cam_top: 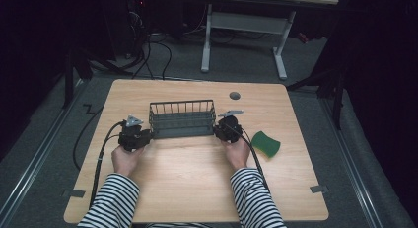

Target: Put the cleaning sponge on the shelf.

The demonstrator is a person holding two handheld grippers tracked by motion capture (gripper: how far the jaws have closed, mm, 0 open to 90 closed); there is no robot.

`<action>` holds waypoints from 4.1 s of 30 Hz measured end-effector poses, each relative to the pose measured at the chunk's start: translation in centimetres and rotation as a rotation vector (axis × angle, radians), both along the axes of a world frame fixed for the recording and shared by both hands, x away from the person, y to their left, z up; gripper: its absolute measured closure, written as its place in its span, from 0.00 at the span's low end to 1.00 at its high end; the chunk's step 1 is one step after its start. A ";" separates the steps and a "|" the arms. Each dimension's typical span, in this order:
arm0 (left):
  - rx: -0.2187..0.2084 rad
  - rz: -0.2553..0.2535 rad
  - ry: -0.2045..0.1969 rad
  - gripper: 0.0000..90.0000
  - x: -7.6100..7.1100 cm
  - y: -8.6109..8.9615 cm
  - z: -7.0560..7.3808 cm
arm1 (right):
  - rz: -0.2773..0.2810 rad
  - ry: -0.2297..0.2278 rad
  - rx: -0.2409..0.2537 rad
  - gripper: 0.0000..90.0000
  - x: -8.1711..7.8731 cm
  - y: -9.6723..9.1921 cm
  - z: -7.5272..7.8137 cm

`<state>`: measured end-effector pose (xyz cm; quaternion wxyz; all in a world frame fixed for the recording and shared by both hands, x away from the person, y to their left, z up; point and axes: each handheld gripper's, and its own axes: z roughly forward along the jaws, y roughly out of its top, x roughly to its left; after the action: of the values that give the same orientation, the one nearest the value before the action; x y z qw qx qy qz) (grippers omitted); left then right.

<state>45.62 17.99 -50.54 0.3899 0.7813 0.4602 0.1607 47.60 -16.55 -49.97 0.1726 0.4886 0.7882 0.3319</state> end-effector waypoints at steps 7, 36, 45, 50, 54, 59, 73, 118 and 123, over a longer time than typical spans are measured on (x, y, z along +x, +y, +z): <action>-0.015 -0.014 0.021 0.93 0.1 0.3 -0.1 | 0.015 -0.004 -0.003 0.95 -0.1 0.2 -0.1; -0.033 -0.151 0.043 0.96 -4.4 0.4 -0.1 | 0.077 0.046 -0.037 0.96 -3.0 -1.0 0.3; -0.035 -0.197 0.029 0.96 -6.4 0.1 -0.2 | 0.103 0.058 -0.040 0.96 -5.0 -1.8 0.4; -0.045 -0.210 0.025 0.96 -7.3 -0.1 -0.3 | 0.112 0.050 -0.039 0.96 -6.4 -2.3 0.3; -0.068 -0.221 0.027 0.96 -8.2 -0.4 -0.4 | 0.115 0.052 -0.028 0.96 -7.5 -3.0 0.3; -0.074 -0.243 0.015 0.96 -9.4 -1.1 -0.6 | 0.108 0.061 -0.017 0.96 -9.0 -4.0 0.3; -0.082 -0.236 0.007 0.82 -11.1 -1.9 -0.8 | 0.090 0.069 0.037 0.72 -11.4 -5.9 -0.2; 0.095 0.074 -0.022 0.32 -7.6 3.5 -3.2 | -0.038 0.004 -0.166 0.20 -6.6 -15.3 3.5; 0.091 0.074 -0.022 0.33 -7.6 3.5 -3.2 | 0.008 0.033 -0.201 0.18 -5.5 -15.2 3.3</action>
<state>38.04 21.52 -53.70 0.3529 0.7787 0.4769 0.2042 42.13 -31.72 -46.69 0.2062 0.4711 0.8223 0.2437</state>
